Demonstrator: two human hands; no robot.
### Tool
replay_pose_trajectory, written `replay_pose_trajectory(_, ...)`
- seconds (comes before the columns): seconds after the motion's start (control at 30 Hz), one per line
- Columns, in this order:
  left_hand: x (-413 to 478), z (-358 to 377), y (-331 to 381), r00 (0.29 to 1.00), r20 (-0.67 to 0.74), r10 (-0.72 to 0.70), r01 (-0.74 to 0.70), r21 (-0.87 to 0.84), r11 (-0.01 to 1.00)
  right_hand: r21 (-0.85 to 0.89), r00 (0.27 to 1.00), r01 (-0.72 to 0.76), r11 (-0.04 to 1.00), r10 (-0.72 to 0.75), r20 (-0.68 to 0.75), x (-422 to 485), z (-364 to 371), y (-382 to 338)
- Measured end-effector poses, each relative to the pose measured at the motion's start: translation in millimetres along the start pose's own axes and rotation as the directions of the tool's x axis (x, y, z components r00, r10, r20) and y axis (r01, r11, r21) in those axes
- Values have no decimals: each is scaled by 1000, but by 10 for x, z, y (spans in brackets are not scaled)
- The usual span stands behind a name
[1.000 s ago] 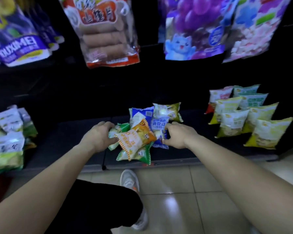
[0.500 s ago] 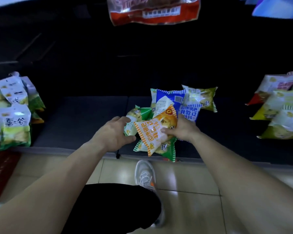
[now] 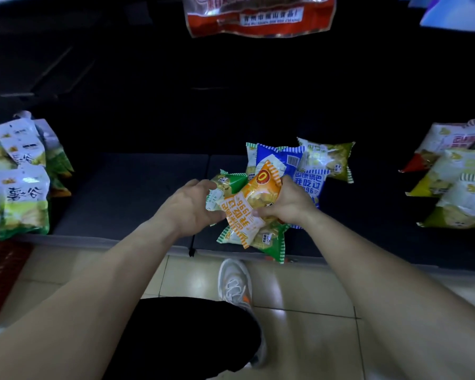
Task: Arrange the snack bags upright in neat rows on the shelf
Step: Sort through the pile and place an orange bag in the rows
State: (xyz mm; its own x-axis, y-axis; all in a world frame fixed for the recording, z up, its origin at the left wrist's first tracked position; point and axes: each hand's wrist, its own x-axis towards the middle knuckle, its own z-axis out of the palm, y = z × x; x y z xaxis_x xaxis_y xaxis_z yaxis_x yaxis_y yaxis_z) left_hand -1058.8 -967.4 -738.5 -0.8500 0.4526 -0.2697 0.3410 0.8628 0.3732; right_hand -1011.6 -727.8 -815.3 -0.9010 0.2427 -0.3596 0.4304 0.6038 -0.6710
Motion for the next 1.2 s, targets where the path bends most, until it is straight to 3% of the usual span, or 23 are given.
replay_pose_trajectory(0.33, -23, -101, 364, 994, 3, 113, -113, -60, 992, -25, 986, 121, 992, -123, -110, -687, -1064, 71)
replay_pose_trajectory(0.63, -253, -17, 1569, 923, 36, 382, -358, -274, 892, 127, 967, 213, 969, -190, -170, -1793, -2161, 445)
replay_pose_trajectory(0.8, -387, 140, 2300, 874, 120, 472, -372, -461, 806, 228, 955, 242, 943, -190, -230, -2129, -2332, 757)
replay_pose_trajectory(0.9, -388, 229, 2583, 871, 85, 484, -407, -426, 808, 232, 955, 206, 951, -143, -261, -2257, -2374, 1026)
replay_pose_trajectory(1.0, -345, 293, 2796, 872, 66, 485, -440, -331, 835, 37, 937, 117, 992, -99, -334, -2332, -2429, 1190)
replay_pose_trajectory(1.1, -298, 341, 2962, 871, 24, 490, -483, -128, 866, -196, 884, 104, 975, -181, -431, -2379, -2475, 1287)
replay_pose_trajectory(1.2, -239, 425, 3075, 848, 36, 528, -526, 178, 832, -434, 872, 72, 898, -268, -410, -2411, -2503, 1353)
